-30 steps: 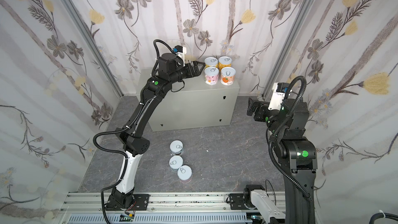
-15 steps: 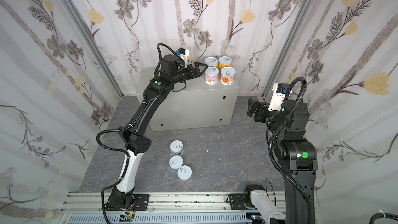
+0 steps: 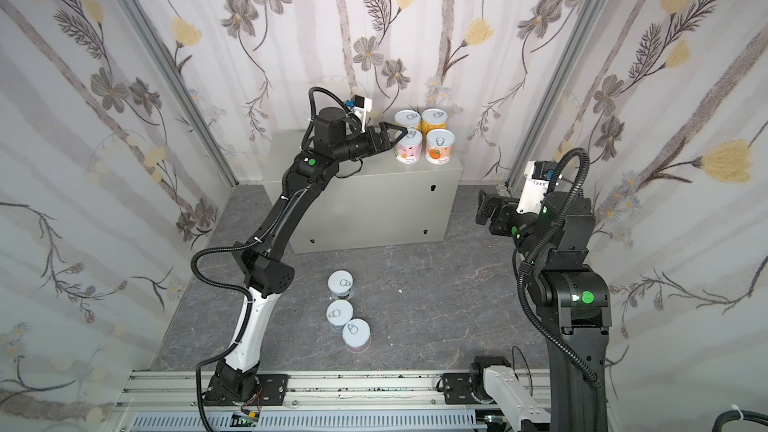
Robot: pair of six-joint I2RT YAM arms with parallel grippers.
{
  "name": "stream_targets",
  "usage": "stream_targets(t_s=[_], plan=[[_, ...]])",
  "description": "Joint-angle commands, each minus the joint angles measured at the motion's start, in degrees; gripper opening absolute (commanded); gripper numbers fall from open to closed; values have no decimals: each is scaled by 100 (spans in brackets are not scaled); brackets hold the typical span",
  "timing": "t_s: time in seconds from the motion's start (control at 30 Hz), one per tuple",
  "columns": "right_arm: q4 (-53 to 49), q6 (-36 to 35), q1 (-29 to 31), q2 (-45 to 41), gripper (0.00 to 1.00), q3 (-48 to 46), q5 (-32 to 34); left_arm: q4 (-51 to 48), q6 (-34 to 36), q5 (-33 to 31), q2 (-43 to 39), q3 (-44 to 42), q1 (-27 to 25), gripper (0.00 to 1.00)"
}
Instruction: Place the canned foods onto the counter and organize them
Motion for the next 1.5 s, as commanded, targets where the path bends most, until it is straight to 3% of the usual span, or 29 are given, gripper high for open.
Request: stream_targets(t_s=[0.0,1.47], plan=[[203,2,13,44,100,-27,-74,406,-144,197,41,62,6,100],[211,-6,30,-13,100,-53,-32,645,-282,448,154,165,-110,100]])
